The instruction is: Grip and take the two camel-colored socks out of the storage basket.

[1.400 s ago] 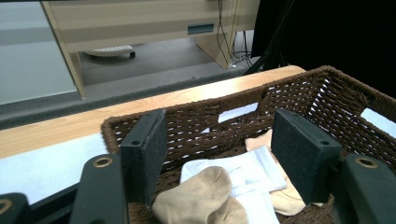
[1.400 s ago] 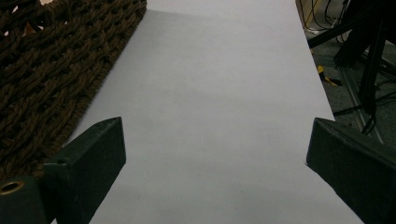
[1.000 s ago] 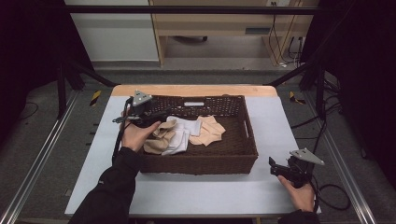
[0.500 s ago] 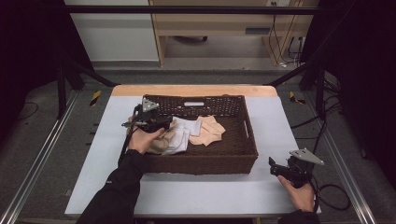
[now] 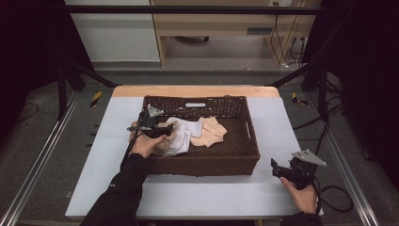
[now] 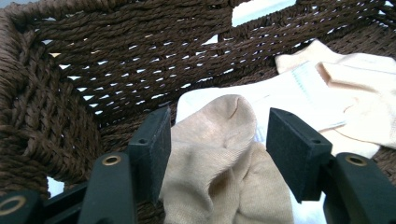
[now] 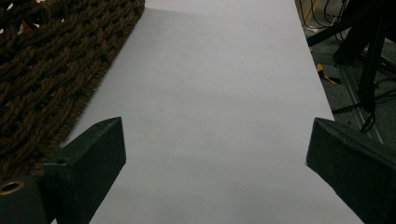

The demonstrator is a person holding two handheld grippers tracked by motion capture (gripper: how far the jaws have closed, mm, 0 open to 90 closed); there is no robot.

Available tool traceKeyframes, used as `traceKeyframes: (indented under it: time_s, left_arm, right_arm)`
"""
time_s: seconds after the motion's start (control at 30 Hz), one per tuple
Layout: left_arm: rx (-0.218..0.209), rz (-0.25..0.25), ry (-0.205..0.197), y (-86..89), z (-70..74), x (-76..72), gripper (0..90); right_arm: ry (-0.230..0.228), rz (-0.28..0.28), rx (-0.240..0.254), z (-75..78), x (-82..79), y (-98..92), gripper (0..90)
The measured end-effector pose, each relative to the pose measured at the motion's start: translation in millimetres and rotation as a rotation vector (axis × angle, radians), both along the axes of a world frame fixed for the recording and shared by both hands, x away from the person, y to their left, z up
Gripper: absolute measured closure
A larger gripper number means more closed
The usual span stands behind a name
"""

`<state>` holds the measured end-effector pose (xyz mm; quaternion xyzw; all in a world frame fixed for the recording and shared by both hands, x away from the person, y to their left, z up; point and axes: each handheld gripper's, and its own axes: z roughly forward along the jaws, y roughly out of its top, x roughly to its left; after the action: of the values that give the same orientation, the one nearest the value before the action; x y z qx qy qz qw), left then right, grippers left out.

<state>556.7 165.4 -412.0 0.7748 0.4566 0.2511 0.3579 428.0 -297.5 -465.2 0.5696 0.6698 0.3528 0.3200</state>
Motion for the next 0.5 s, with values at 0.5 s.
traceKeyframes:
  time_s: [0.5]
  left_arm:
    - [0.080, 0.037, 0.070, -2.6, -9.4, 1.8, 56.6]
  right_arm:
    - [0.003, 0.000, -0.002, 0.0, -0.2, 0.4, 5.6]
